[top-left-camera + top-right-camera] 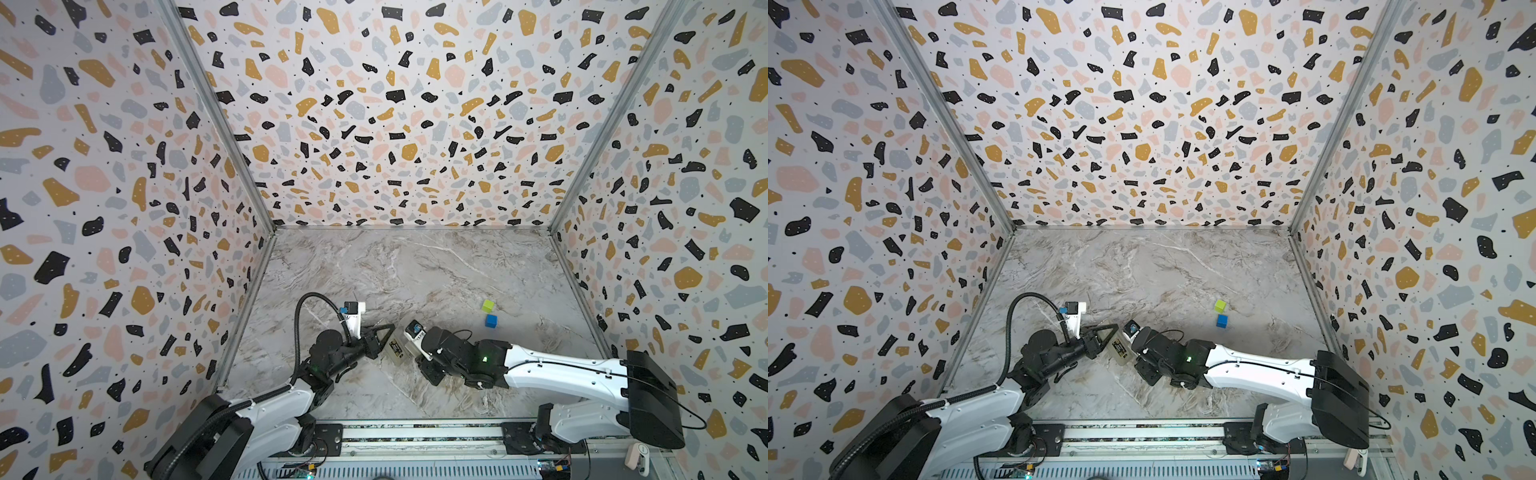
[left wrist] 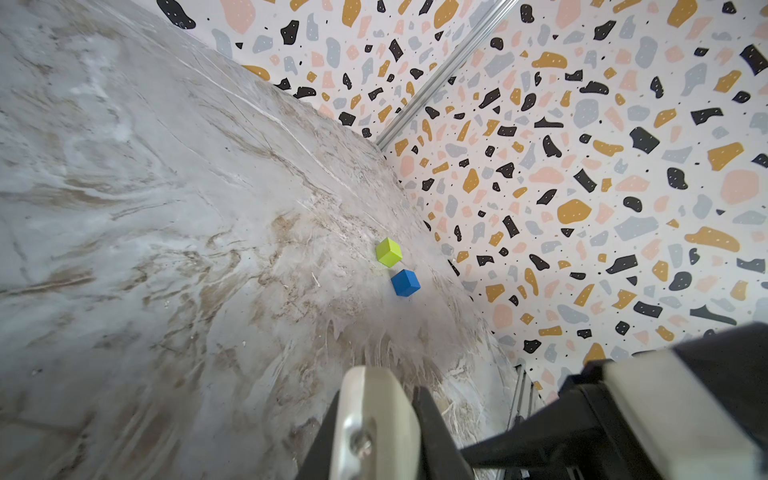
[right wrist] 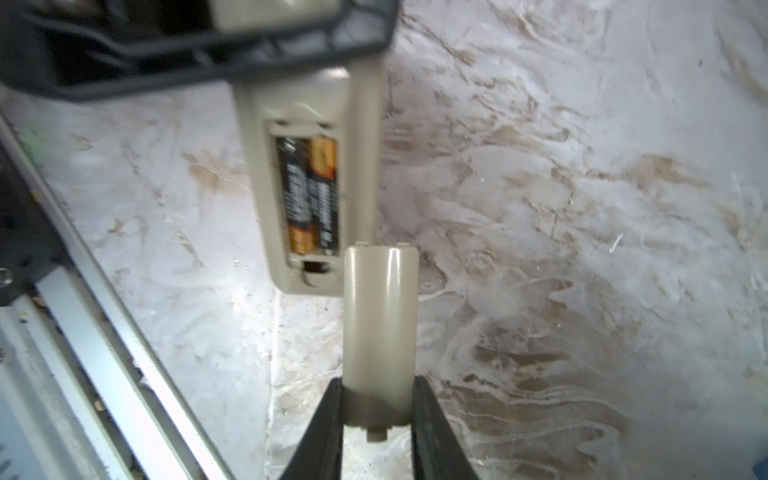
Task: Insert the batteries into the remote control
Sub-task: 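Carry the cover to the remote held by the left gripper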
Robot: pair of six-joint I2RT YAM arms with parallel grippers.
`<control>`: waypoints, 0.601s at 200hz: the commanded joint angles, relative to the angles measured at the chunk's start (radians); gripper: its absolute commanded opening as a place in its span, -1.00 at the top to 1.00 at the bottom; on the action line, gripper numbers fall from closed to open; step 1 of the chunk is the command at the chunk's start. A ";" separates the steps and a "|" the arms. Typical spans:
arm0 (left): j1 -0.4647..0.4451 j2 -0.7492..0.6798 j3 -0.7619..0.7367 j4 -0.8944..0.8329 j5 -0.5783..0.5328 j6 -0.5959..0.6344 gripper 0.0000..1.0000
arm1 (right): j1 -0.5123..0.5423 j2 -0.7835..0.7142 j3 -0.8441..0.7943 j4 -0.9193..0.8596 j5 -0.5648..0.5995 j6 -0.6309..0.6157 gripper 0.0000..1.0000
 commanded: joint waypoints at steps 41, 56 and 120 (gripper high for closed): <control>-0.005 0.072 0.052 0.157 0.030 -0.021 1.00 | 0.010 0.047 0.087 0.031 0.001 -0.059 0.86; -0.005 0.072 0.050 0.159 0.031 -0.018 1.00 | 0.006 0.081 0.109 0.025 -0.002 -0.064 0.87; -0.005 0.064 0.051 0.144 0.033 -0.011 1.00 | -0.016 0.144 0.148 0.006 -0.002 -0.034 0.90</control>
